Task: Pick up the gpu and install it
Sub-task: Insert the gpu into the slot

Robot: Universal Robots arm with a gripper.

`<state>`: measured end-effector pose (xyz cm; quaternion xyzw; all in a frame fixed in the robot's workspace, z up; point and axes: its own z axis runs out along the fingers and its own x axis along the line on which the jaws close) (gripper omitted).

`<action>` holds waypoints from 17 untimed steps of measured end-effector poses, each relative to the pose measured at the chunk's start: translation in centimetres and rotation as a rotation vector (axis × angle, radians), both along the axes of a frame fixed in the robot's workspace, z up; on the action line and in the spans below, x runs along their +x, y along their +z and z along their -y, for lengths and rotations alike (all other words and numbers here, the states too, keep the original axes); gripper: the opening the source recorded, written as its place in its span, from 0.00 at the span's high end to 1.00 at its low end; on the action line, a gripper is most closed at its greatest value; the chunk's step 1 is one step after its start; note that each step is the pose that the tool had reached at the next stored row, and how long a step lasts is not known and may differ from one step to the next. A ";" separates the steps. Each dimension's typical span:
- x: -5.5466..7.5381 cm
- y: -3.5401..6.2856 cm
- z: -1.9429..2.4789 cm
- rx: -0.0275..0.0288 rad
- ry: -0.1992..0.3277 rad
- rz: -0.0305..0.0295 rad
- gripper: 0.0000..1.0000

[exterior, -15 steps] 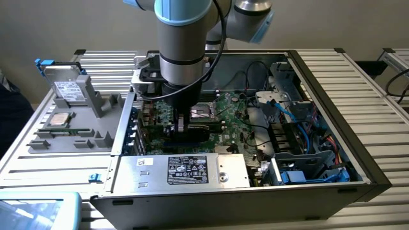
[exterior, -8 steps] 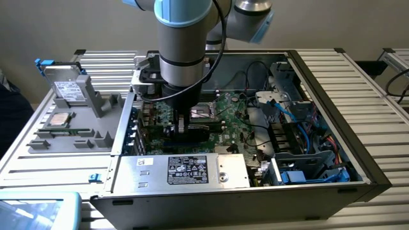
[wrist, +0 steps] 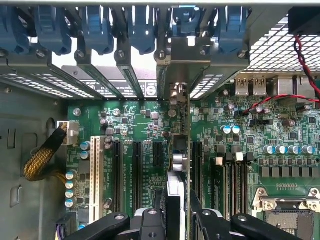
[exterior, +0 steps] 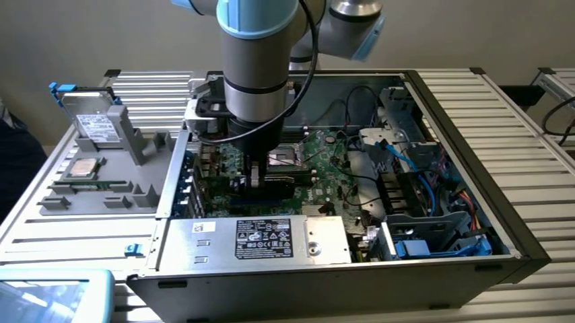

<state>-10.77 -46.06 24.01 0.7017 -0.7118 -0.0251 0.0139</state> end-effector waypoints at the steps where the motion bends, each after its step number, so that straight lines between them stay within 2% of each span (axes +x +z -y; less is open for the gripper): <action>1: 0.0 0.00 0.00 0.0000 0.000 0.0001 0.72; 4: 0.0 -0.03 0.13 0.0026 0.003 0.0002 0.72; 17: -0.1 -0.03 0.14 0.0021 0.004 0.0002 0.72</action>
